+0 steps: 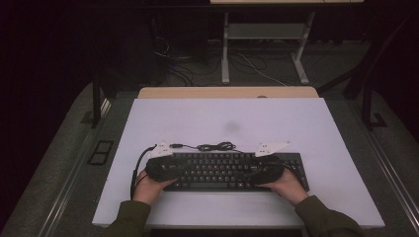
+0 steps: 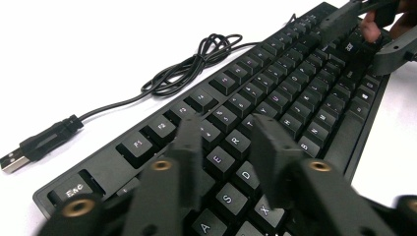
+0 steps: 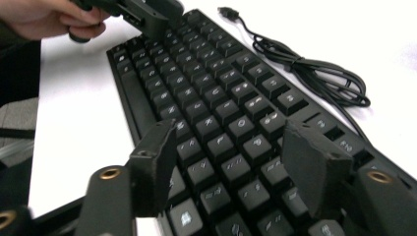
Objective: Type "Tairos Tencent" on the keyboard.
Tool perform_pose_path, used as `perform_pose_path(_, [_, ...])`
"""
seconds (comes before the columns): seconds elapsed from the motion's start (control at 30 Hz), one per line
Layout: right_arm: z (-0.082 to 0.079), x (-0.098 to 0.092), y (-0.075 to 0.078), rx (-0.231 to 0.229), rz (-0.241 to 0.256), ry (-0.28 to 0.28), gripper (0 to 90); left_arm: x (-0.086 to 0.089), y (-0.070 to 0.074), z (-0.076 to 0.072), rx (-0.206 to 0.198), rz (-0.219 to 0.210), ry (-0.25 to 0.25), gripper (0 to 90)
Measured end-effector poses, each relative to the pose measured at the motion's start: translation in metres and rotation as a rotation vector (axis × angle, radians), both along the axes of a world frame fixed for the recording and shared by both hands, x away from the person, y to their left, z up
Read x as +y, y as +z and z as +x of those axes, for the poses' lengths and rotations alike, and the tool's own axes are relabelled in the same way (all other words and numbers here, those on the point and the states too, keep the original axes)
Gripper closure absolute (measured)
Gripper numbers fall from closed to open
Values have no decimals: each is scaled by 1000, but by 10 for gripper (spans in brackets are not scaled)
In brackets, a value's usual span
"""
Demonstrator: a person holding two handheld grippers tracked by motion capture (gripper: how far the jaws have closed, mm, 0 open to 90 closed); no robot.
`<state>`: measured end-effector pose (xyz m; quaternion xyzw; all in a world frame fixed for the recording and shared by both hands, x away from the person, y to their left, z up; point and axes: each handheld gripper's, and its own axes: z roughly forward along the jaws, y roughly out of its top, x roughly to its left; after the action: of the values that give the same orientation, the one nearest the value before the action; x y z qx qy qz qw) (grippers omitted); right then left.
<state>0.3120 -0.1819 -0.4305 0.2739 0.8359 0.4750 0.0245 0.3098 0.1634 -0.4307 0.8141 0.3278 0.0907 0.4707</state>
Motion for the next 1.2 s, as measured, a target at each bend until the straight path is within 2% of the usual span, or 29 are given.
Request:
perform_pose_path(0.23, [7, 11, -1, -7, 14, -5, 330, -2, -1, 3, 30, 12, -5, 884])
perform_pose_path(0.57, [13, 21, -2, -18, 12, -6, 316, -10, -5, 8, 46, 37, -12, 888])
perform_pose_path(0.83, [13, 22, -3, -15, 9, -4, 315, -12, -8, 10, 52, 55, -15, 888])
perform_pose_path(1.2, [12, 23, -4, -16, 4, -3, 315, -13, -9, 11, 60, 54, -20, 888])
